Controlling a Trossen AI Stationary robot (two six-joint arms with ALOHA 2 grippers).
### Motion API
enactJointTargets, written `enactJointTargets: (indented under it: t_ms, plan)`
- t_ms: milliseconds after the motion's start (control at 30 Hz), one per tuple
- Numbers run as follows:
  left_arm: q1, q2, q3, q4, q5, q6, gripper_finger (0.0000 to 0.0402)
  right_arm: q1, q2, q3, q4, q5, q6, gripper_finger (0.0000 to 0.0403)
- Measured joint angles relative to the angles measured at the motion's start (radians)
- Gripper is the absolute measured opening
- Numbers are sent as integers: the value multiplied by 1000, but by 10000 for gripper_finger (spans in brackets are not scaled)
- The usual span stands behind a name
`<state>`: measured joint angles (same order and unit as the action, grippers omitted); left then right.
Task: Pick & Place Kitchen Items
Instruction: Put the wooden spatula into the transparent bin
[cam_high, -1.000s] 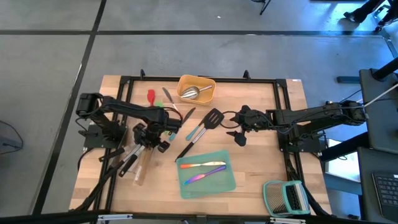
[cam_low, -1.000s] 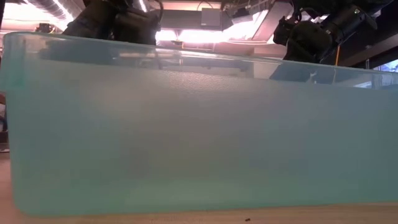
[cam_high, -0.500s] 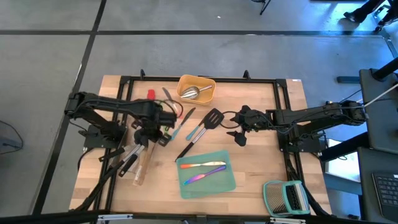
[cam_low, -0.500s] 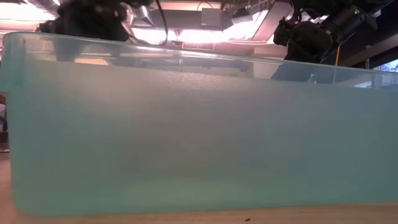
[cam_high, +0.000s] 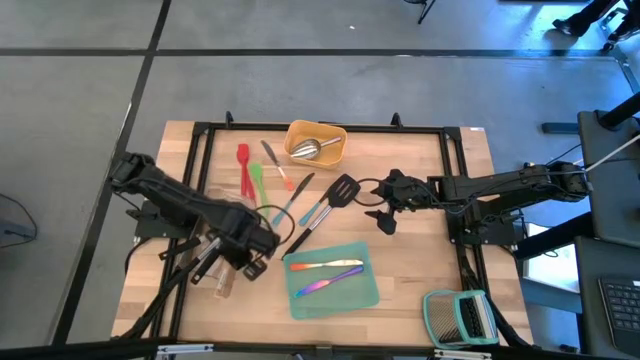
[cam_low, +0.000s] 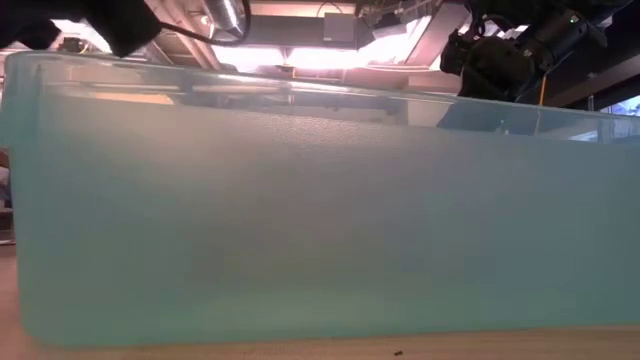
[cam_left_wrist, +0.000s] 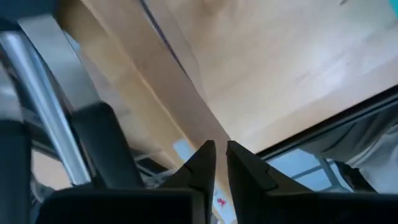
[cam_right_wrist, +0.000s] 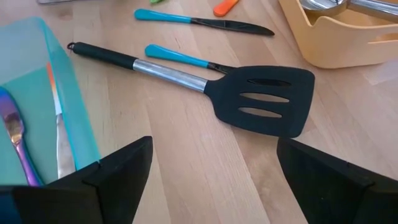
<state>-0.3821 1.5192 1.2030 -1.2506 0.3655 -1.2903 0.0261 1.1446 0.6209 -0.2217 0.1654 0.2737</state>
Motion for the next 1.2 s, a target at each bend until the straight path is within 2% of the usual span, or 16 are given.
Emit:
enactJointTargets:
  t_ms: [267, 533, 733, 967, 1200]
  plan:
    - [-42, 12, 1, 106, -47, -42, 20, 0, 0, 0, 1, 23, 7, 346]
    - [-41, 101, 1, -1, 21, 61, 19, 0, 0, 0, 1, 26, 7, 346]
    - [-34, 95, 1, -38, 21, 81, 19, 0, 0, 0, 1, 26, 7, 346]
    - [-35, 92, 21, -204, 21, 99, 19, 0, 0, 0, 1, 25, 8, 346]
    - [-35, 92, 21, -164, 6, 108, 19, 0, 0, 0, 0, 25, 10, 346]
